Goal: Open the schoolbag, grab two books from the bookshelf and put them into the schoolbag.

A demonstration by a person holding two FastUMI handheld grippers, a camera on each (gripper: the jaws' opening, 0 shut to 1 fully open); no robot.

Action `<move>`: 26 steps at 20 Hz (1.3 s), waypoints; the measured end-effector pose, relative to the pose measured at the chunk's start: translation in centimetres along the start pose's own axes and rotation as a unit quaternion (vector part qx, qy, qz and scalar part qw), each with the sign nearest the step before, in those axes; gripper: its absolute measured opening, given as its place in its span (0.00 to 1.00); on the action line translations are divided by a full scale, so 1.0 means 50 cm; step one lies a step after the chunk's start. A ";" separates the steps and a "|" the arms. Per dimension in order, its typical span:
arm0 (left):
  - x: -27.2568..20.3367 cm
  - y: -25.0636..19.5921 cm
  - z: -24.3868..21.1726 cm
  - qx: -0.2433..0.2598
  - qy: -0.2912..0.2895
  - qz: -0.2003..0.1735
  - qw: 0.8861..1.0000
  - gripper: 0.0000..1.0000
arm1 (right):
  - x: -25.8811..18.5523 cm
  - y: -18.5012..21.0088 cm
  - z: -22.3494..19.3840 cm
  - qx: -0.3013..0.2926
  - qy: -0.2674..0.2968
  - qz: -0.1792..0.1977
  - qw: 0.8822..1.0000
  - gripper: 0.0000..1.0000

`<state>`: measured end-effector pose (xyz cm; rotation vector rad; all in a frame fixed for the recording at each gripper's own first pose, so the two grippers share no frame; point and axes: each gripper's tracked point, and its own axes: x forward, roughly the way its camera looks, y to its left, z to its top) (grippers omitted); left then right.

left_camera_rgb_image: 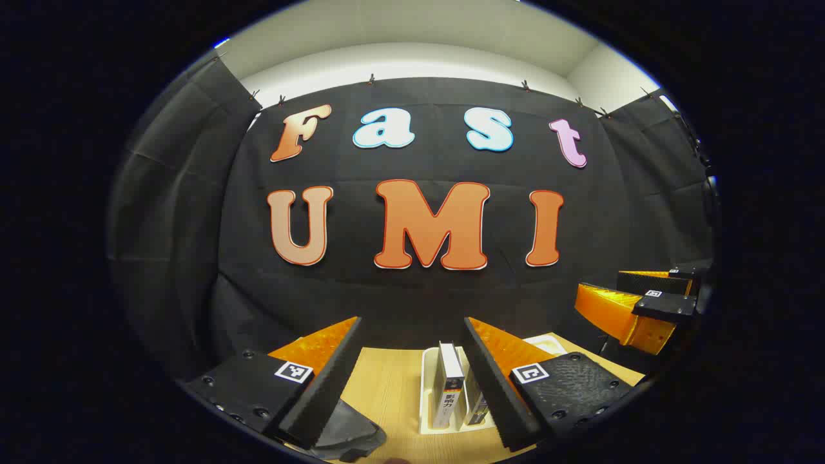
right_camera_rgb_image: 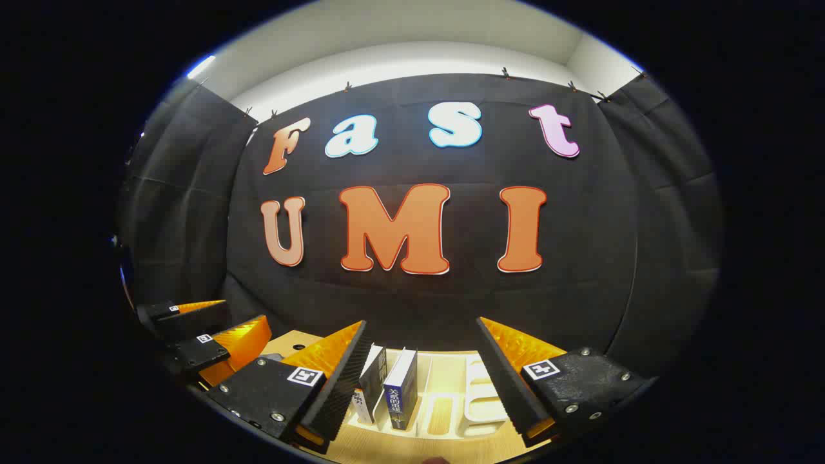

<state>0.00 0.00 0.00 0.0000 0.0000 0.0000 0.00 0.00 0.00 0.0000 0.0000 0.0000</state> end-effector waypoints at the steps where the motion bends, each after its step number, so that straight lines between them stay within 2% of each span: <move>1: -0.002 -0.008 0.002 0.003 -0.003 0.001 1.000 0.96 | 0.006 0.000 -0.002 -0.003 -0.002 0.008 1.000 1.00; 2: -0.003 -0.010 0.002 0.006 -0.002 0.007 1.000 0.96 | 0.010 -0.005 -0.003 -0.006 -0.001 0.011 1.000 0.97; 5: 0.001 -0.003 -0.010 -0.001 0.002 0.022 1.000 0.96 | 0.014 -0.008 -0.009 -0.006 -0.001 0.025 1.000 0.97; 6: 0.001 -0.003 -0.008 -0.004 -0.002 0.022 1.000 0.96 | 0.016 -0.009 -0.005 -0.010 -0.006 0.025 1.000 1.00; 7: 0.002 -0.001 -0.010 -0.003 0.000 0.024 1.000 0.96 | 0.017 -0.012 -0.006 -0.015 -0.004 0.021 1.000 0.97; 9: 0.008 0.018 -0.014 0.002 0.007 0.035 0.999 0.96 | 0.014 -0.002 -0.011 -0.017 0.003 0.018 1.000 0.97; 10: 0.015 0.021 -0.009 0.000 0.002 0.029 1.000 0.96 | 0.015 0.006 -0.005 -0.015 -0.004 0.016 1.000 1.00; 11: 0.018 0.014 -0.001 -0.004 -0.001 0.015 1.000 0.96 | 0.016 0.009 -0.002 -0.012 -0.008 0.011 1.000 0.97; 17: 0.041 0.034 0.003 -0.004 0.002 -0.021 1.000 0.96 | 0.028 0.052 -0.012 0.002 0.008 -0.007 1.000 0.97; 21: 0.052 0.049 -0.007 0.010 0.004 -0.030 0.999 0.96 | 0.039 0.070 -0.017 -0.005 0.017 -0.006 1.000 0.97; 26: 0.064 0.081 -0.025 0.052 -0.003 -0.020 0.998 0.96 | 0.060 0.069 -0.014 -0.006 0.015 -0.003 1.000 0.97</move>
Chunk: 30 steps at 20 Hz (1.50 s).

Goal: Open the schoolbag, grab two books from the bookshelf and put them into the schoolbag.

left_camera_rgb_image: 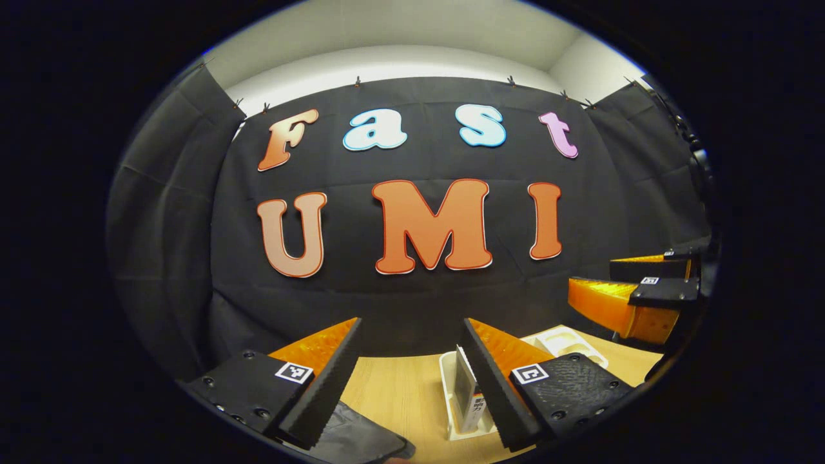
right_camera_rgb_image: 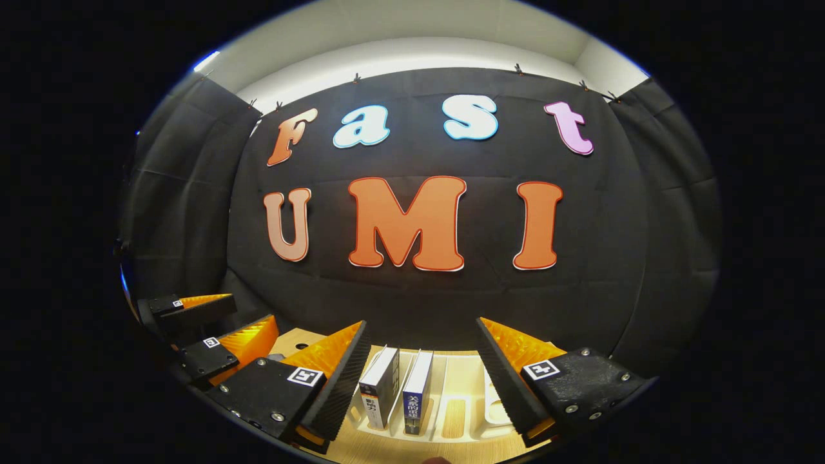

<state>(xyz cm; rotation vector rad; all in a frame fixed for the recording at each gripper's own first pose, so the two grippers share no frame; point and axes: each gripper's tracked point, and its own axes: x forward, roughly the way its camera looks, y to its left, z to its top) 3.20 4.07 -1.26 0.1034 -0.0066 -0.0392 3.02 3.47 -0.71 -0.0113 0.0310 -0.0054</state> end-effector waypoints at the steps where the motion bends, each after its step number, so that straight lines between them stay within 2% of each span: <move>1: 0.000 0.004 -0.009 0.015 0.003 0.002 1.000 0.96 | 0.006 -0.003 0.000 -0.002 0.000 -0.001 1.000 0.97; 6: -0.005 0.000 -0.092 0.093 0.028 -0.009 0.995 0.95 | 0.026 -0.023 0.010 -0.010 -0.004 -0.006 1.000 0.97; 9: -0.010 0.002 -0.190 0.140 0.079 -0.013 0.987 0.95 | 0.037 -0.035 0.016 -0.022 -0.010 -0.011 1.000 0.97; 12: -0.015 0.006 -0.289 0.201 0.121 -0.017 0.972 0.96 | 0.044 -0.048 0.010 -0.020 -0.006 -0.014 1.000 0.97; 17: -0.055 0.016 -0.443 0.292 0.175 -0.024 0.940 0.98 | 0.054 -0.072 -0.004 -0.025 0.001 -0.023 0.999 0.97; 22: -0.100 0.056 -0.564 0.353 0.222 -0.029 0.909 0.98 | 0.060 -0.091 -0.009 -0.025 0.006 -0.034 0.999 0.97; 25: -0.113 0.096 -0.626 0.371 0.257 -0.020 0.892 0.98 | 0.063 -0.099 -0.009 -0.028 0.007 -0.041 0.999 0.97; 28: -0.118 0.135 -0.648 0.374 0.280 -0.006 0.884 0.98 | 0.071 -0.106 -0.013 -0.025 0.010 -0.046 0.999 0.97; 30: -0.114 0.149 -0.643 0.376 0.276 0.005 0.885 0.97 | 0.076 -0.107 -0.014 -0.025 0.011 -0.048 0.998 0.97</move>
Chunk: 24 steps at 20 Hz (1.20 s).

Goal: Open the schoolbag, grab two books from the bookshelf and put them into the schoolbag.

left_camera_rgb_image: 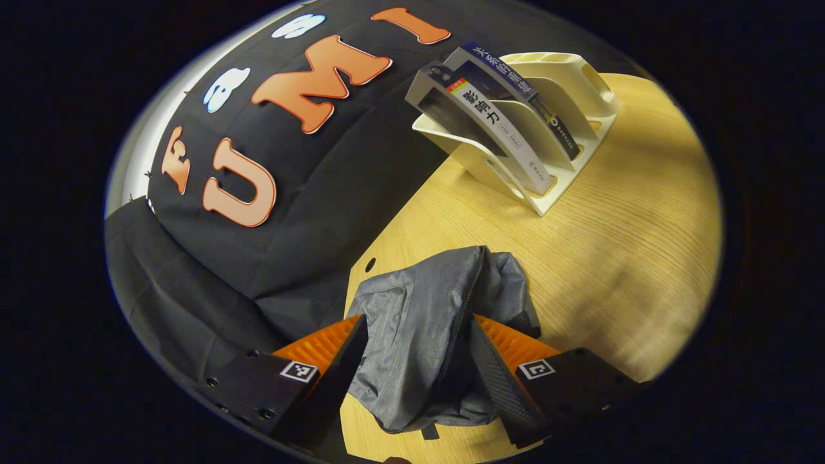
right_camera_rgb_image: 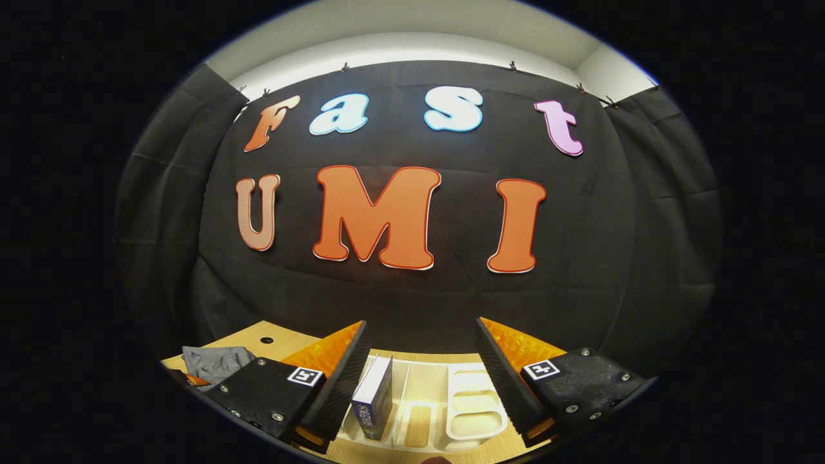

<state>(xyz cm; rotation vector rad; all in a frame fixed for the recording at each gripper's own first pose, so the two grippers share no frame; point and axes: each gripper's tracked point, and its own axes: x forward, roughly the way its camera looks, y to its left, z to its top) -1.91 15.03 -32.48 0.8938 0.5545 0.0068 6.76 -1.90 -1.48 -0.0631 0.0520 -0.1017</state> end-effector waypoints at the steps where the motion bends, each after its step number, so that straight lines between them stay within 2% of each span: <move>1: -0.002 0.008 -0.002 0.001 -0.001 0.003 1.000 0.97 | 0.001 0.002 -0.001 0.000 0.001 0.000 1.000 0.97; 6: 0.026 0.007 -0.009 -0.001 0.003 -0.010 1.000 0.95 | 0.010 0.021 -0.002 0.000 0.006 0.003 1.000 0.97; 8: 0.045 -0.006 -0.019 -0.009 0.014 -0.029 0.999 0.87 | 0.012 0.031 -0.004 -0.003 0.009 0.006 1.000 0.97; 9: 0.049 -0.007 -0.025 -0.012 0.019 -0.037 0.999 0.87 | 0.012 0.035 -0.004 -0.006 0.011 0.006 1.000 0.97; 10: 0.056 -0.010 -0.025 -0.017 0.022 -0.047 0.998 0.75 | 0.010 0.038 -0.003 -0.009 0.013 0.007 1.000 0.97; 11: 0.065 -0.018 -0.029 -0.025 0.027 -0.065 0.997 0.68 | 0.010 0.043 -0.003 -0.012 0.014 0.007 1.000 0.97; 12: 0.072 -0.026 -0.029 -0.031 0.030 -0.079 0.996 0.70 | 0.014 0.050 -0.005 -0.015 0.018 0.007 1.000 0.97; 13: 0.078 -0.033 -0.032 -0.034 0.034 -0.096 0.994 0.48 | 0.014 0.057 -0.006 -0.017 0.022 0.008 1.000 0.97; 14: 0.078 -0.039 -0.029 -0.036 0.037 -0.114 0.992 0.41 | 0.014 0.063 -0.007 -0.020 0.027 0.009 0.999 0.97; 15: 0.081 -0.039 -0.028 -0.042 0.034 -0.129 0.990 0.29 | 0.017 0.072 -0.008 -0.023 0.032 0.010 0.999 0.97; 19: 0.075 -0.017 -0.019 -0.071 0.035 -0.185 0.980 0.14 | 0.031 0.104 -0.021 -0.033 0.056 0.009 0.998 0.97; 24: 0.073 0.050 0.000 -0.133 0.026 -0.253 0.958 0.10 | 0.055 0.135 -0.034 -0.066 0.091 -0.003 0.994 0.97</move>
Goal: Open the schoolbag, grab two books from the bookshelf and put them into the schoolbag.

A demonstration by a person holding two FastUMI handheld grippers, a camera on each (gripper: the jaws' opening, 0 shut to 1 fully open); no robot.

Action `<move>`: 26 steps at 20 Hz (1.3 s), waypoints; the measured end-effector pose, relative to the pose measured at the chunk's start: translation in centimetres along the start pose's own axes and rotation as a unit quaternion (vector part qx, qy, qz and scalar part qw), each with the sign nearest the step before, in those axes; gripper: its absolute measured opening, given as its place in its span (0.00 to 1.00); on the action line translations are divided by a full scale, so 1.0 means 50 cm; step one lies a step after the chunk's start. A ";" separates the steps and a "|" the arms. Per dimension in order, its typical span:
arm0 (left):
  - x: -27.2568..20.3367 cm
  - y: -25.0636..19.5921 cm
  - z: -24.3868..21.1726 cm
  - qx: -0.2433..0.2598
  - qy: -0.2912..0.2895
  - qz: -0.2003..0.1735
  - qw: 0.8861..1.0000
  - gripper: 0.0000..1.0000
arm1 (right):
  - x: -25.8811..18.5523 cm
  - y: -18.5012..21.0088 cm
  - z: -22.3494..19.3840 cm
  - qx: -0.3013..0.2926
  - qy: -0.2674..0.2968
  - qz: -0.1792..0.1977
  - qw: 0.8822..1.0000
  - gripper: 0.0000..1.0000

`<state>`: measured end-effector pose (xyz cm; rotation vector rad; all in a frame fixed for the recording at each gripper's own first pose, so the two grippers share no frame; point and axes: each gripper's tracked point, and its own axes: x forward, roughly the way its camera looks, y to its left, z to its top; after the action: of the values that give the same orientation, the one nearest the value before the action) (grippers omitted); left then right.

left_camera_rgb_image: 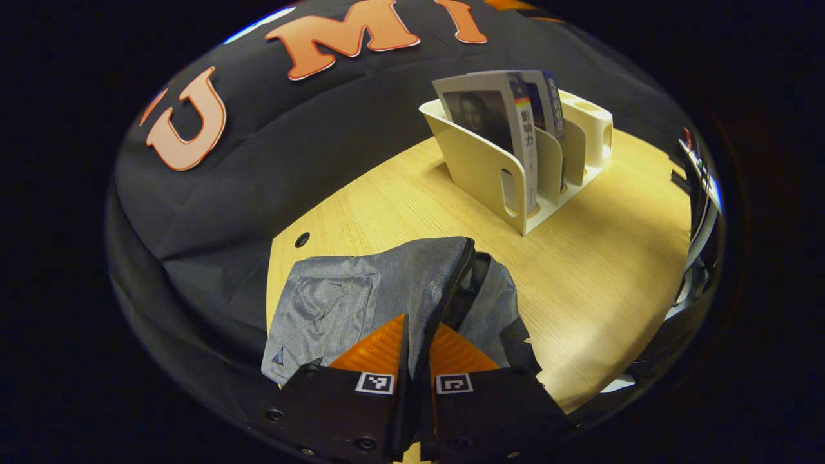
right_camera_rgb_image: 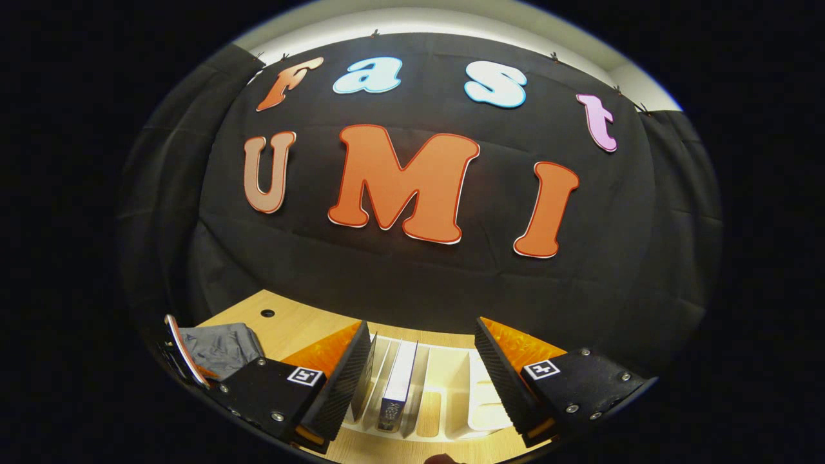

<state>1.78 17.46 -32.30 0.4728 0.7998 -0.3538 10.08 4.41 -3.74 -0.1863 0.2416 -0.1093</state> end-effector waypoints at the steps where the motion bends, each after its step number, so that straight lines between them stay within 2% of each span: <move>1: -0.010 0.011 0.007 -0.006 -0.004 -0.015 1.000 0.10 | 0.008 0.007 0.004 -0.005 0.004 -0.003 1.000 0.97; 8: -0.065 0.089 0.070 -0.025 -0.035 -0.088 0.995 0.09 | 0.043 0.058 0.023 -0.027 0.040 -0.004 0.999 0.97; 12: -0.087 0.142 0.109 -0.034 -0.044 -0.121 0.991 0.09 | 0.080 0.099 0.020 -0.010 0.088 0.012 0.996 0.97; 15: -0.100 0.177 0.133 -0.039 -0.042 -0.147 0.987 0.09 | 0.099 0.108 0.008 -0.024 0.130 0.010 0.991 0.98; 20: -0.113 0.215 0.157 -0.038 -0.026 -0.171 0.984 0.09 | 0.125 0.135 -0.003 -0.048 0.187 0.021 0.981 0.98; 21: -0.114 0.221 0.163 -0.032 -0.019 -0.176 0.984 0.06 | 0.130 0.144 -0.009 -0.050 0.199 0.025 0.978 0.98; 26: -0.123 0.257 0.179 0.004 0.003 -0.189 0.982 0.06 | 0.153 0.174 -0.070 -0.046 0.290 0.052 0.954 0.96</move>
<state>9.25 24.29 -18.84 0.3274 0.8947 -0.7091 17.33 11.33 -10.52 -0.2314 0.8437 -0.0463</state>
